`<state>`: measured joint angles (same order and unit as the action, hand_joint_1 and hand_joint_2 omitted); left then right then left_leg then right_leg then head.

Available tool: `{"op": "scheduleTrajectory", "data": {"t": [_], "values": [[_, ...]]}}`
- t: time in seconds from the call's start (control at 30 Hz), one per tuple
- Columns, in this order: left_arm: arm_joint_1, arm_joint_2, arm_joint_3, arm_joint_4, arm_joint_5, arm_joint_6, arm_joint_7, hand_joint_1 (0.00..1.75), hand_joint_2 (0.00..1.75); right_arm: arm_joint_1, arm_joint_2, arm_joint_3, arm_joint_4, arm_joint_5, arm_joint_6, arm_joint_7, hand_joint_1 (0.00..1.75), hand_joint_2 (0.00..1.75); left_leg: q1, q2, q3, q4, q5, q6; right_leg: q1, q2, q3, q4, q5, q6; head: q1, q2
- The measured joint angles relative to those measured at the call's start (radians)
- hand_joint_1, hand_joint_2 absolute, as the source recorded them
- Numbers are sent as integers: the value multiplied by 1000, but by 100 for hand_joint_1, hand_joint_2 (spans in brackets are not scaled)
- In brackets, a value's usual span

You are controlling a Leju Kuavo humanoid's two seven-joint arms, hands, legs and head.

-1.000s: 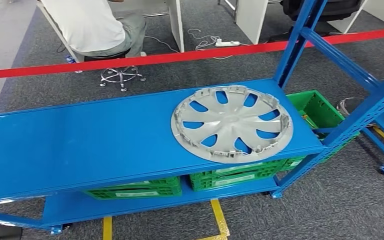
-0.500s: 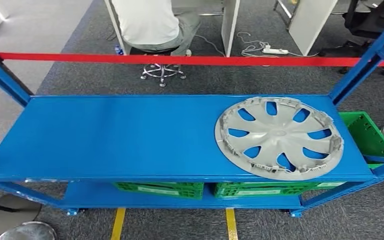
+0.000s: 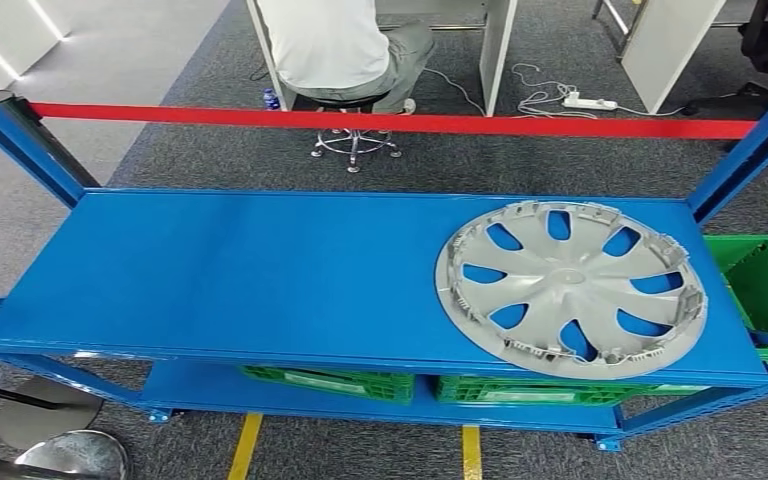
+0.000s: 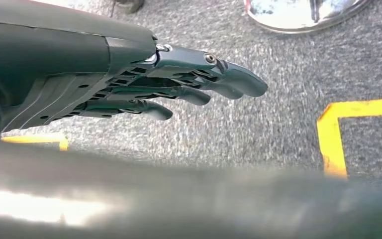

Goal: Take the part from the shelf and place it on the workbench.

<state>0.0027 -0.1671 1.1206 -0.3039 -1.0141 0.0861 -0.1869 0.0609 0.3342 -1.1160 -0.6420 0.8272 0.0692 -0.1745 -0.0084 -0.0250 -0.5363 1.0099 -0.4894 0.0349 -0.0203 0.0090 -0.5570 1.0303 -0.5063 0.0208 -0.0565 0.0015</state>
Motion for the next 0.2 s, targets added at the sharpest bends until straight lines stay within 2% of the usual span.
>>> {"op": "scheduleTrajectory", "data": {"t": [0.07, 0.2], "values": [[3, 5, -33, 0, 36, -4, 6, 0, 175, 0, -8, 29, 8, -28, -2, 8, 0, 175, 0, 0, 2, -3, 0, 6, 2, 0, 1, 0, -2, -4, 0, 0], [9, 17, -94, 0, 105, -8, 19, 0, 0, 0, -24, 88, 21, -84, -6, 19, 0, 0, 2, 0, 5, -8, 1, 7, 6, -1, 3, 0, -5, -11, 0, 0]]}}
